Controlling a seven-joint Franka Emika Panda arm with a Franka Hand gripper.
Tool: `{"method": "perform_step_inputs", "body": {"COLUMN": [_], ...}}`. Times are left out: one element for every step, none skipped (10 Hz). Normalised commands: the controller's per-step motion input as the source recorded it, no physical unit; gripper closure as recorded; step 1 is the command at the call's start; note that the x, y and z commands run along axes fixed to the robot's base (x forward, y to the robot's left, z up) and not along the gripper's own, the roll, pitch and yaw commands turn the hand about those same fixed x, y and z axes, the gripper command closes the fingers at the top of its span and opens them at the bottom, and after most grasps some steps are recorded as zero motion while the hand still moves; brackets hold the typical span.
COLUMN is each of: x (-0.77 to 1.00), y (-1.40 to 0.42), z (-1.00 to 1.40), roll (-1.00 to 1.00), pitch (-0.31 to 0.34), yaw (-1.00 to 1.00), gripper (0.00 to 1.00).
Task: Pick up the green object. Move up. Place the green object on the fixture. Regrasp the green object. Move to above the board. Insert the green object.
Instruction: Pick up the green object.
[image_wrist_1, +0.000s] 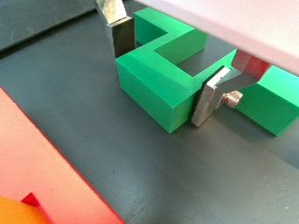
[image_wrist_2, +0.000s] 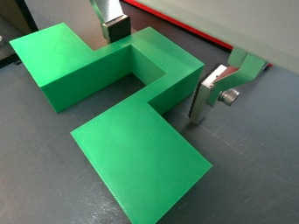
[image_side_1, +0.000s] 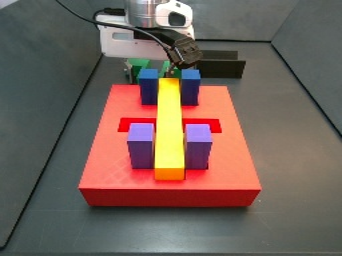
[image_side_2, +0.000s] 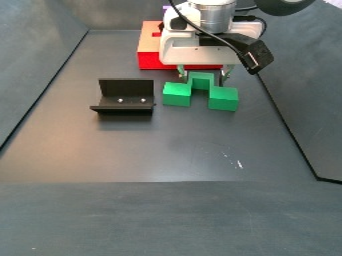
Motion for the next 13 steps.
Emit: {"method": "perform_step_inputs", "body": {"x": [0.0,0.02,0.0,0.0,0.0,-0.01,-0.04,-0.02,0.0,0.0,0.0,0.0,0.0], "y": [-0.06,-0.04,-0.02,-0.02,-0.04,-0.11,-0.21,-0.17,-0.04,0.0,0.0,0.0,-0.07], "z": [0.0,0.0,0.0,0.0,-0.01,-0.1,-0.17,-0.15,-0.06,-0.03,-0.04,-0.01,0.0], "roll": [0.01,0.0,0.0,0.0,0.01,0.02,0.05,0.02,0.0,0.0,0.0,0.0,0.04], "pitch": [0.134,0.147,0.051,0.0,0.001,0.026,0.05,0.053,0.024,0.019,0.014,0.026,0.02], "yaw": [-0.07,-0.02,0.0,0.0,0.0,-0.01,-0.05,-0.05,0.0,0.0,0.0,0.0,0.0], "gripper": [0.0,0.0,0.0,0.0,0.0,0.0,0.0,0.0,0.0,0.0,0.0,0.0,0.0]}}
